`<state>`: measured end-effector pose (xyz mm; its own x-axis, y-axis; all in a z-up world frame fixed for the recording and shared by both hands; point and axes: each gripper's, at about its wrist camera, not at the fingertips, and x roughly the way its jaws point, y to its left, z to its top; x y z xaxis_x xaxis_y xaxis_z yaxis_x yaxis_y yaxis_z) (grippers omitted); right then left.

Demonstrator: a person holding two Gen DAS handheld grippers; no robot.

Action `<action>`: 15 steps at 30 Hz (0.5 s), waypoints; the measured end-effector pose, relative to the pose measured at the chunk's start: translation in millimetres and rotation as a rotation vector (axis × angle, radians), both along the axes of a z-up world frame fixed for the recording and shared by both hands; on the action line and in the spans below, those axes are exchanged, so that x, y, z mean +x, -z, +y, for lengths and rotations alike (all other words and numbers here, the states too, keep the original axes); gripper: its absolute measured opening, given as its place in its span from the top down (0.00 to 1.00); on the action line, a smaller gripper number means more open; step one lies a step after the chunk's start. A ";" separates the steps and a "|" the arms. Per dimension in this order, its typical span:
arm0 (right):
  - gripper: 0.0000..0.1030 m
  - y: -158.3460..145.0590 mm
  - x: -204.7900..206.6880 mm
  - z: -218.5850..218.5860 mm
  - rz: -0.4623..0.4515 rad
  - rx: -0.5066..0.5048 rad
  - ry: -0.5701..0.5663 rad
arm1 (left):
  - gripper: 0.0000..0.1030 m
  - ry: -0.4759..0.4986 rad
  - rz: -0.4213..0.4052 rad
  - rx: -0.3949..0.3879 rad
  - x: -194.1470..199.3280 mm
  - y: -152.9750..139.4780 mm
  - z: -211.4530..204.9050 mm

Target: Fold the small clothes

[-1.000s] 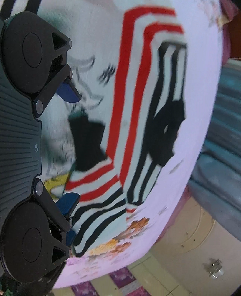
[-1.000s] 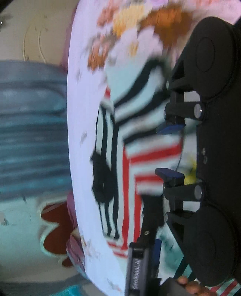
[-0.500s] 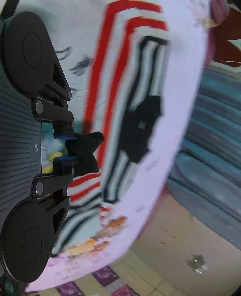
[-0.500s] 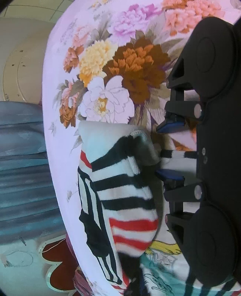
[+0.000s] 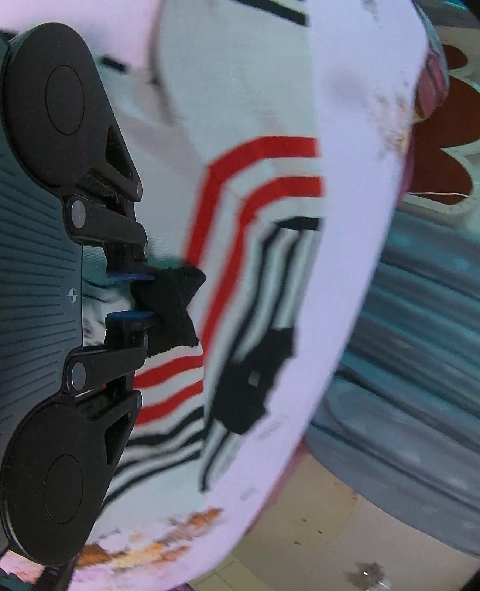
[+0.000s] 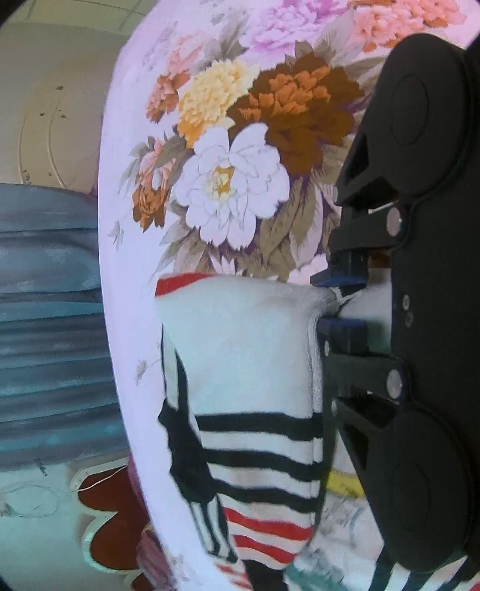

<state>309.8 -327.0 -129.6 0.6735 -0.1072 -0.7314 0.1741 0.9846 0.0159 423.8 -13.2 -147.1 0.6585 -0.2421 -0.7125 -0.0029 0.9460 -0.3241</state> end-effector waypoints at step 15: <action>0.54 -32.4 -12.8 -27.6 -0.040 0.104 0.009 | 0.41 0.015 -0.116 0.096 -15.9 -33.5 -2.5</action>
<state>297.0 -354.5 -97.2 0.7017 -0.0380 -0.7115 0.1798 0.9757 0.1253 407.9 -15.7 -113.6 0.7348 -0.1871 -0.6519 0.0442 0.9724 -0.2292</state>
